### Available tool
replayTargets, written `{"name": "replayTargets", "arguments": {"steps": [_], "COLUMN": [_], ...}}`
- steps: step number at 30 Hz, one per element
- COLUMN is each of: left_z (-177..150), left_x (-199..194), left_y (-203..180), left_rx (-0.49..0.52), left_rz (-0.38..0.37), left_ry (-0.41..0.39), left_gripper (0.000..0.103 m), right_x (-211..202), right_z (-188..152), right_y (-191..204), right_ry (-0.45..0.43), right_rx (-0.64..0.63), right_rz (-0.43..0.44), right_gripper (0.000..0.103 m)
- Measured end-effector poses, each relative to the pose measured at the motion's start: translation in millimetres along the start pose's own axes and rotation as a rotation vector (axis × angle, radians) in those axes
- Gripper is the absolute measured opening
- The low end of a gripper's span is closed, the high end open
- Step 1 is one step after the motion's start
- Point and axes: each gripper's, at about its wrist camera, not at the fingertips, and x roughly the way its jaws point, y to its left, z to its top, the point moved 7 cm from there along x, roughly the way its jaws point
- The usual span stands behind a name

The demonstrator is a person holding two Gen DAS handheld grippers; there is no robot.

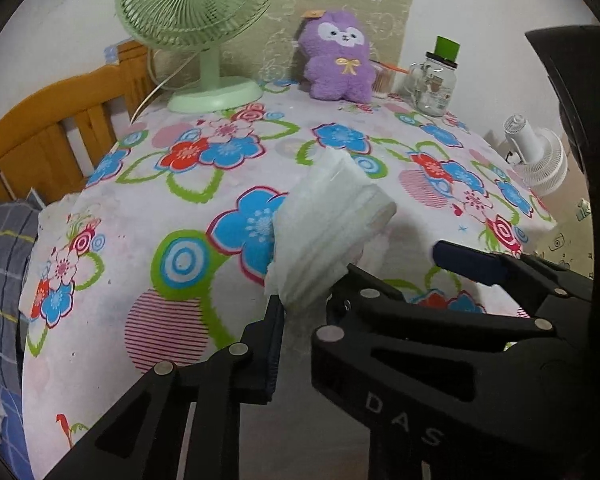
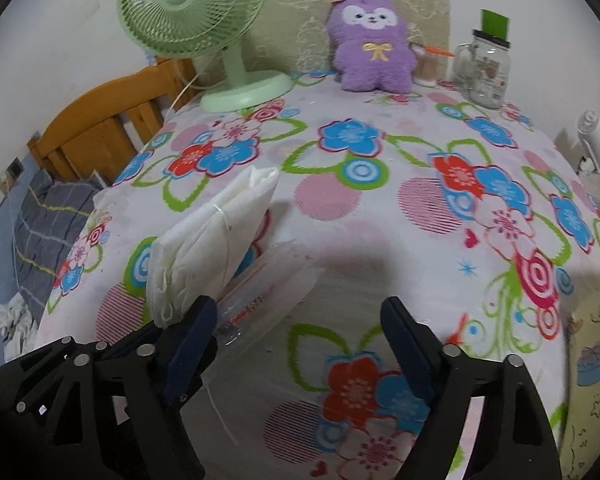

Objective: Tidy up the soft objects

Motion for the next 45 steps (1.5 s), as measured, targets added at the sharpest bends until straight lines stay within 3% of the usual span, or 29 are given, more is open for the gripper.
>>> {"name": "replayTargets", "arguments": {"steps": [4,6,7,8,12,17,32,34,37,39,45], "left_z": [-1,-1,-1,-1,0,3,13,13,12,11,8], "left_x": [0,0,0,1,3,-1,0,0,0,-1,0], "left_y": [2,2,2,3,10,8,3,3,3,2,0], "left_rx": [0.000,0.004,0.003,-0.001,-0.016,0.017,0.037,0.036,0.038,0.045,0.066], "left_rz": [-0.019,-0.026,-0.036,-0.039,0.007,0.030,0.053,0.061,0.075,0.076,0.094], "left_ry": [0.000,0.000,0.001,0.004,0.019,0.008,0.011,0.010,0.014,0.011,0.008], "left_gripper": [0.023,0.023,0.025,0.036,0.060,0.068,0.072,0.072,0.074,0.077,0.083], "right_x": [8,10,10,10,7,5,-8,-10,-13,-16,-23], "right_z": [2,2,3,3,4,3,7,7,7,7,12], "right_y": [12,17,20,21,26,21,-5,-8,-12,-12,-4], "right_ry": [0.020,0.031,0.034,0.032,0.015,0.013,0.024,0.020,0.014,0.001,-0.036], "right_rx": [-0.024,-0.036,-0.039,-0.043,-0.087,-0.083,-0.056,-0.053,-0.050,-0.051,-0.101], "right_rz": [0.035,0.059,0.067,0.069,0.038,0.023,-0.002,-0.009,-0.022,-0.021,-0.042], "right_gripper": [0.062,0.045,0.040,0.024,0.002,0.002,0.005,0.011,0.032,0.065,0.071]}}
